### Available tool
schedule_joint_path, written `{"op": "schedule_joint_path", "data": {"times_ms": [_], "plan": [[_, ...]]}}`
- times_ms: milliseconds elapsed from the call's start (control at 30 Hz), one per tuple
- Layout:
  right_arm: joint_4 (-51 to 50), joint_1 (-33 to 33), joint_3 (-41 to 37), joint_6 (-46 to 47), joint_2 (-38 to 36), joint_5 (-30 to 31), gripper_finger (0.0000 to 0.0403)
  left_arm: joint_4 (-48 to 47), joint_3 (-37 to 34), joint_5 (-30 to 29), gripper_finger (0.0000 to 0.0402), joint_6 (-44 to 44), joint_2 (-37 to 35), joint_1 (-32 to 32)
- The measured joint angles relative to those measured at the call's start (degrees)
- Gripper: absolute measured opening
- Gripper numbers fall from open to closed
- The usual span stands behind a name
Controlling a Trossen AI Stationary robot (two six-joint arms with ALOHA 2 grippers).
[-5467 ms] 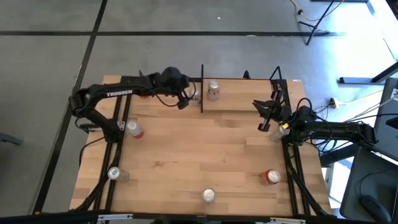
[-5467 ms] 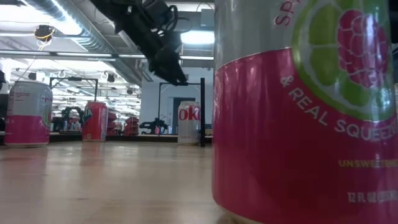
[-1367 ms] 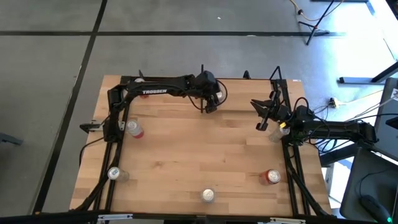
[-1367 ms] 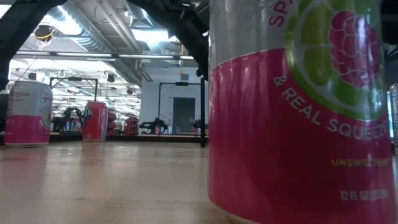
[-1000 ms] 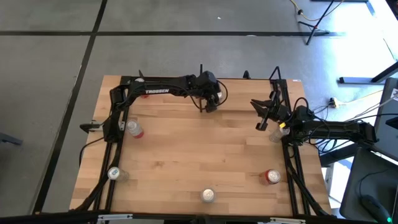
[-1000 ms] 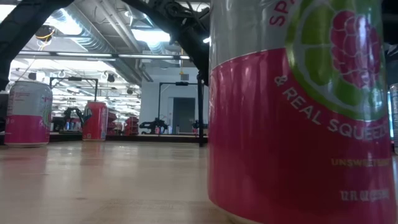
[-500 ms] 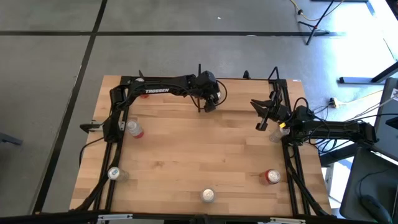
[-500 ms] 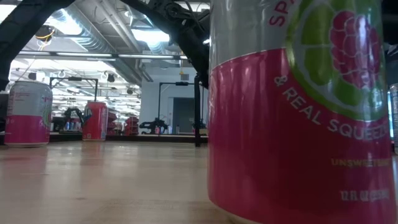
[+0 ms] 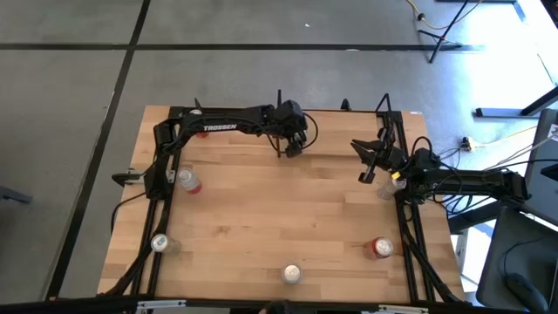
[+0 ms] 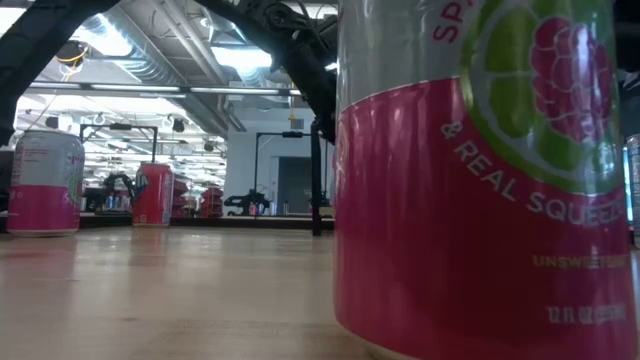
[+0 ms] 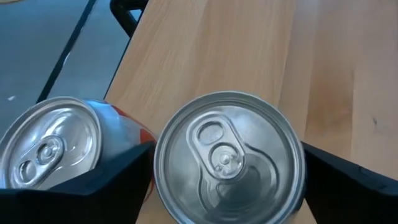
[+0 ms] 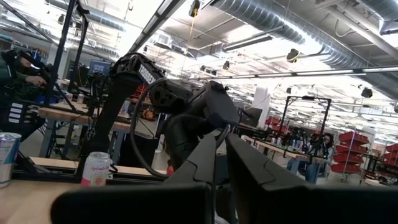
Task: Place canned beverage on shelf
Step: Put the red silver soda can on the shelf aligned with the other red silver soda can
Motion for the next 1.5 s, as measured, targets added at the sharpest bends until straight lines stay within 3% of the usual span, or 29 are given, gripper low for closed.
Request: {"op": "schedule_joint_path", "data": {"times_ms": [400, 667, 933, 1233, 1400, 1500], "plan": [[0.1, 0.0, 0.0, 0.0, 0.0, 0.0, 0.0028, -2.3, 4.2, -6.7, 0.0351, -0.2, -2.4, -3.5], [0.1, 0.0, 0.0, 0.0, 0.3, 0.0, 0.0028, 0.9, 3.9, -7.2, 0.0351, -0.6, -1.6, -5.9], [1.0, 0.0, 0.0, 0.0, 1.2, 0.1, 0.0028, 7.1, 3.6, -20.4, 0.0351, 6.4, 1.4, -6.1], [0.7, 0.0, 0.0, 0.0, 1.2, 0.5, 0.0028, 6.1, 3.6, -24.7, 0.0351, 7.4, 2.4, -6.4], [0.5, 0.0, 0.0, 0.0, 1.2, 0.5, 0.0028, 4.7, 3.6, -31.5, 0.0351, 10.9, 2.4, -7.8], [0.5, 0.0, 0.0, 0.0, 1.2, 0.5, 0.0028, 3.3, 3.6, -30.8, 0.0351, 11.4, 2.4, -8.2]]}}
